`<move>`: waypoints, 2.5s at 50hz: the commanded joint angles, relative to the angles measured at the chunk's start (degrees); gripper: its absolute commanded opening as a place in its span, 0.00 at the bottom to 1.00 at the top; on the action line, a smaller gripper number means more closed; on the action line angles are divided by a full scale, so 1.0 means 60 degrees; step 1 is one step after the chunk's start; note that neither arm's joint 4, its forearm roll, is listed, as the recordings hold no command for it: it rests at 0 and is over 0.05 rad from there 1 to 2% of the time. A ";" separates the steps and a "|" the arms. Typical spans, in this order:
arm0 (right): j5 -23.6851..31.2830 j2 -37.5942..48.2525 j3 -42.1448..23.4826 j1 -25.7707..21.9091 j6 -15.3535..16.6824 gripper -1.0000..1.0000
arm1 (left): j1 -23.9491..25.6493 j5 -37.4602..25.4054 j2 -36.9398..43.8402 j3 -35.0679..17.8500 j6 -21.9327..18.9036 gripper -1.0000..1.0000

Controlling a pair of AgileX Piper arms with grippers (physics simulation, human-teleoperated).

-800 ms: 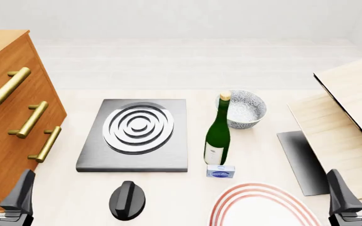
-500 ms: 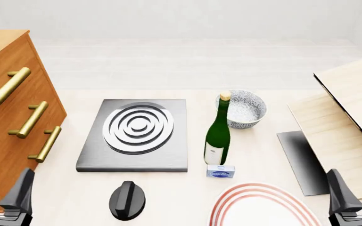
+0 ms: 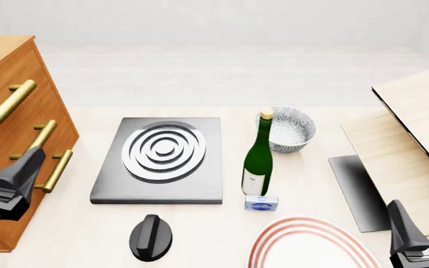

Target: Turn on the stove.

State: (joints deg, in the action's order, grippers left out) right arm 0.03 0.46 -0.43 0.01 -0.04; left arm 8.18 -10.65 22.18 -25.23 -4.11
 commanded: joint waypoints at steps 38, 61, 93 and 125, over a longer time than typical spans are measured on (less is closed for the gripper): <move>-0.0151 0.0124 0.0027 0.0000 0.0001 1.00 | 0.1892 -0.2507 0.4089 -0.2664 -0.0306 1.00; -0.0149 0.0122 0.0027 0.0001 0.0004 1.00 | 0.2704 -0.1888 0.5974 -0.2813 0.0637 1.00; -0.0152 0.0127 0.0027 0.0000 0.0001 1.00 | 0.3259 0.0086 0.6990 -0.1682 0.1754 1.00; -0.0152 0.0127 0.0027 0.0000 0.0001 1.00 | 0.3229 0.2120 0.8173 -0.0586 0.2817 1.00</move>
State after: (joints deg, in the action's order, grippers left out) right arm -0.87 1.20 -0.27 0.01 -0.03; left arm 28.44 -1.21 68.76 -30.45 12.07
